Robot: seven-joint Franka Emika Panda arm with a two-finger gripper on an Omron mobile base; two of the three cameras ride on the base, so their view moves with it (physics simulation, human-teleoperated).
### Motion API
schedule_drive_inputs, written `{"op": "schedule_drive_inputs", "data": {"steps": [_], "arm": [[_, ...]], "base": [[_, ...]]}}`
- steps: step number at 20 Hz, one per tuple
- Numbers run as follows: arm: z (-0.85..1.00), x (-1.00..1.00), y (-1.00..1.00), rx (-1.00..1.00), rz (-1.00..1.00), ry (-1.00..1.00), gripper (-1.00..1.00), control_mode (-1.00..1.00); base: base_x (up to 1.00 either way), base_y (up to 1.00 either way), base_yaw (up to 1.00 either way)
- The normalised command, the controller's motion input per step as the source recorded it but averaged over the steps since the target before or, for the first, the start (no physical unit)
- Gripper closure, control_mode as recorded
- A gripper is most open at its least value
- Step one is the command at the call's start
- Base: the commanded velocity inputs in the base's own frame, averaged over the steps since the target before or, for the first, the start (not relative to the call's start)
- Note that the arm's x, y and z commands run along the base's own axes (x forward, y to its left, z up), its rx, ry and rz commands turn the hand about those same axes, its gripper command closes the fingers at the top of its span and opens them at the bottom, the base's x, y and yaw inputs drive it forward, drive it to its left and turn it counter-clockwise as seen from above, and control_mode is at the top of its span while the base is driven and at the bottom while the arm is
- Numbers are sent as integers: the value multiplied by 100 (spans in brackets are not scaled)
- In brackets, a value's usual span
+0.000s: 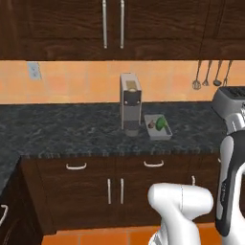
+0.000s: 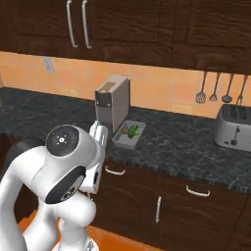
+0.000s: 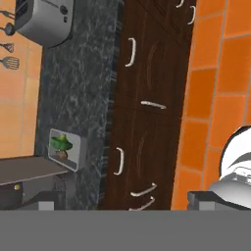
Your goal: Take the meat container that has the chicken drumstick and place it on the second highest rack of the freezer. Then take the vegetable container that has the broccoli and mushroom and place it on the highest rack of the freezer.
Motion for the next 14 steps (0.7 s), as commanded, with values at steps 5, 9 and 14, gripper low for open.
{"op": "schedule_drive_inputs", "data": {"steps": [5, 9, 14], "arm": [[0, 0, 0, 0, 0, 0, -100, 100], [0, 0, 0, 0, 0, 0, -100, 100], [-32, 10, 8, -4, 3, 5, -100, -100]], "base": [[98, 8, -43], [63, 24, -23], [1, 2, -2]]}}
